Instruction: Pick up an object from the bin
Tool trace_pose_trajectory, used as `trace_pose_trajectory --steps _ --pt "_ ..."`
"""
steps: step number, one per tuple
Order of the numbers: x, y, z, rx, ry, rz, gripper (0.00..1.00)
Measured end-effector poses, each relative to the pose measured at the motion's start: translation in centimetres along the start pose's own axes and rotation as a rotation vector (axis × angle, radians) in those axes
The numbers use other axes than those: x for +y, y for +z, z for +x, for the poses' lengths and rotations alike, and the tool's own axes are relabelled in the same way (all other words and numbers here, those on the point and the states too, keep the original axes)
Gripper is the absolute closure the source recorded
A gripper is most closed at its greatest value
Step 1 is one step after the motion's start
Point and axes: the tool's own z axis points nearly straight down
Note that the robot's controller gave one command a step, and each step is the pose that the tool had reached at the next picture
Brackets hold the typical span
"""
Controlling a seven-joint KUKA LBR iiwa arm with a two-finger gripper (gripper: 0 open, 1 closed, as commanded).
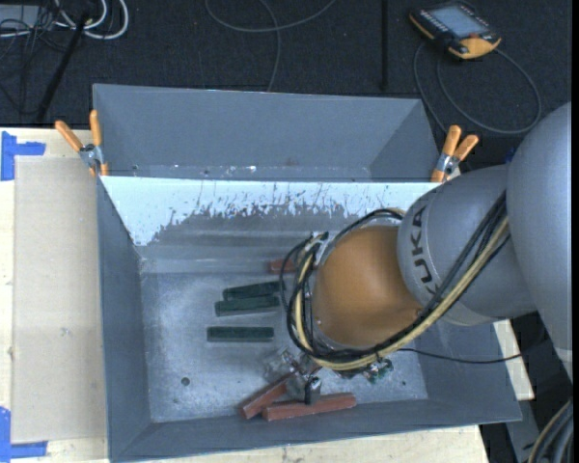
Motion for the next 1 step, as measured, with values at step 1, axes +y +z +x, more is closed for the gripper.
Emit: trace_pose_trajectory --steps 1 --pt "1.22 -16.56 -0.16 0.005 0.032 -0.002 1.0"
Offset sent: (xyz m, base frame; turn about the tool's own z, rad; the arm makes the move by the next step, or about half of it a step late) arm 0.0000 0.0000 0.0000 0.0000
